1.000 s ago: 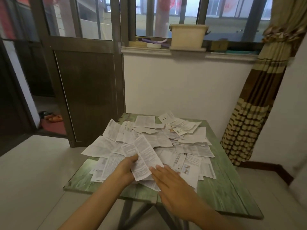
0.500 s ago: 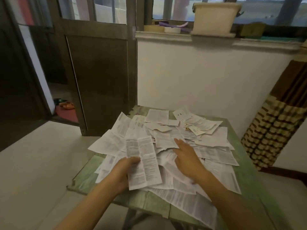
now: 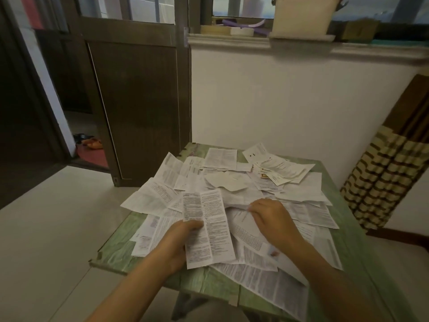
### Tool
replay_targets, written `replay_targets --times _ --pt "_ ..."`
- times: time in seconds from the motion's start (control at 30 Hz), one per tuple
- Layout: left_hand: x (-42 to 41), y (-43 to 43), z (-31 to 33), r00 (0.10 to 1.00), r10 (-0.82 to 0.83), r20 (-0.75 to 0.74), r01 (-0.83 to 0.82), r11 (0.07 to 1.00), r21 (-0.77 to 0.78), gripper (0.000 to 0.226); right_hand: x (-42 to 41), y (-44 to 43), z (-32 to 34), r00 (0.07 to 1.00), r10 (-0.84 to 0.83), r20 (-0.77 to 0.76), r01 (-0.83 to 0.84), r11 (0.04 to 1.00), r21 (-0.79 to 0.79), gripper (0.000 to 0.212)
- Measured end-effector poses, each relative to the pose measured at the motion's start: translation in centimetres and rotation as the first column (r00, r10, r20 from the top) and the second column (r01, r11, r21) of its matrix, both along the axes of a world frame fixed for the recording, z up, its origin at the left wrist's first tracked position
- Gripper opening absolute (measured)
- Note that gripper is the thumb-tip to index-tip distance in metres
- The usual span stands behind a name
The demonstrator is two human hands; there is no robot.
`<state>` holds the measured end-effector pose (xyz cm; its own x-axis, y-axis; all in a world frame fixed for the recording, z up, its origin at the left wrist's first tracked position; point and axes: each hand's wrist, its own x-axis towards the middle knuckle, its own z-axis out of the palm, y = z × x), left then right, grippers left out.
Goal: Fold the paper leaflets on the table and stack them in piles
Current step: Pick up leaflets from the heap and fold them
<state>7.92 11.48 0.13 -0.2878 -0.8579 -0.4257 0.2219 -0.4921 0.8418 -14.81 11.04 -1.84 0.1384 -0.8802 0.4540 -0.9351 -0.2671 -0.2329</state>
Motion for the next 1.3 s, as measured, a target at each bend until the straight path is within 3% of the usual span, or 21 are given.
replay_targets --times 0.13,0.27,0.4,0.57,0.7,0.8,0.87,0.93,0.97,1.0,1.03,1.07,1.13,1.2,1.27,1.3 --pt "-0.4 0.0 0.3 1.000 -0.004 -0.005 0.004 1.000 -0.005 0.016 0.5 1.7 1.4 0.977 -0.080 0.197 0.072 0.996 0.049 0.013" --pt "-0.6 0.0 0.4 1.000 0.012 -0.016 -0.012 1.000 0.005 0.016 0.5 2.6 2.5 0.896 -0.131 0.425 0.098 0.990 0.099 0.027" --pt "-0.6 0.1 0.3 1.000 0.017 -0.014 -0.017 1.000 0.009 0.015 0.1 3.0 3.9 0.855 -0.122 0.504 0.130 0.991 0.020 0.006" --pt "-0.9 0.8 0.9 0.997 -0.030 -0.070 0.031 1.000 0.005 0.016 -0.5 3.5 5.7 0.772 -0.092 0.630 0.074 0.996 0.054 0.014" --pt "-1.2 1.0 0.7 0.995 -0.025 -0.093 0.026 1.000 0.013 0.016 -0.4 4.2 6.8 0.662 -0.083 0.744 0.056 0.997 0.061 0.008" --pt "-2.0 0.5 0.5 1.000 0.019 -0.006 -0.019 0.985 -0.174 0.019 -0.4 4.5 7.3 0.586 -0.079 0.807 0.047 0.997 0.063 0.015" --pt "-2.8 -0.1 0.2 0.968 0.140 0.209 -0.042 0.910 -0.412 0.029 -0.3 4.6 7.5 0.515 -0.089 0.853 0.039 0.996 0.081 0.013" --pt "-3.4 -0.5 0.1 0.809 0.384 0.446 -0.008 0.765 -0.644 0.053 -0.2 4.9 7.7 0.444 -0.090 0.892 0.023 0.996 0.089 0.012" --pt "-3.6 -0.2 0.4 0.726 0.500 0.473 0.024 0.669 -0.743 0.066 -0.1 5.0 7.9 0.416 -0.085 0.905 0.016 0.996 0.087 0.013" --pt "-3.9 0.0 0.7 0.702 0.560 0.440 0.054 0.574 -0.817 0.072 0.0 5.1 8.0 0.391 -0.079 0.917 0.004 0.996 0.084 0.014" --pt "-4.2 0.4 1.2 0.735 0.548 0.400 0.087 0.508 -0.857 0.075 0.1 5.3 8.2 0.362 -0.071 0.929 -0.012 0.997 0.081 0.015" --pt "-4.6 0.7 1.6 0.817 0.442 0.372 0.100 0.526 -0.845 0.076 0.2 5.4 8.3 0.328 -0.064 0.942 -0.038 0.996 0.081 0.016" --pt "-5.3 1.2 2.5 0.958 0.105 0.268 0.120 0.701 -0.703 0.079 0.8 5.6 8.5 0.230 -0.047 0.972 -0.121 0.990 0.076 0.019" --pt "-5.7 0.9 2.8 0.983 -0.161 0.087 0.182 0.844 -0.505 0.094 1.5 5.7 8.6 0.072 -0.041 0.997 -0.230 0.971 0.057 0.023" --pt "-5.6 0.6 2.7 0.960 -0.274 -0.062 0.230 0.893 -0.388 0.110 2.3 5.8 8.5 -0.056 -0.059 0.997 -0.343 0.939 0.036 0.029" --pt "-5.5 0.5 2.5 0.949 -0.297 -0.107 0.239 0.897 -0.371 0.109 2.7 5.9 8.3 -0.077 -0.072 0.994 -0.376 0.926 0.038 0.032"
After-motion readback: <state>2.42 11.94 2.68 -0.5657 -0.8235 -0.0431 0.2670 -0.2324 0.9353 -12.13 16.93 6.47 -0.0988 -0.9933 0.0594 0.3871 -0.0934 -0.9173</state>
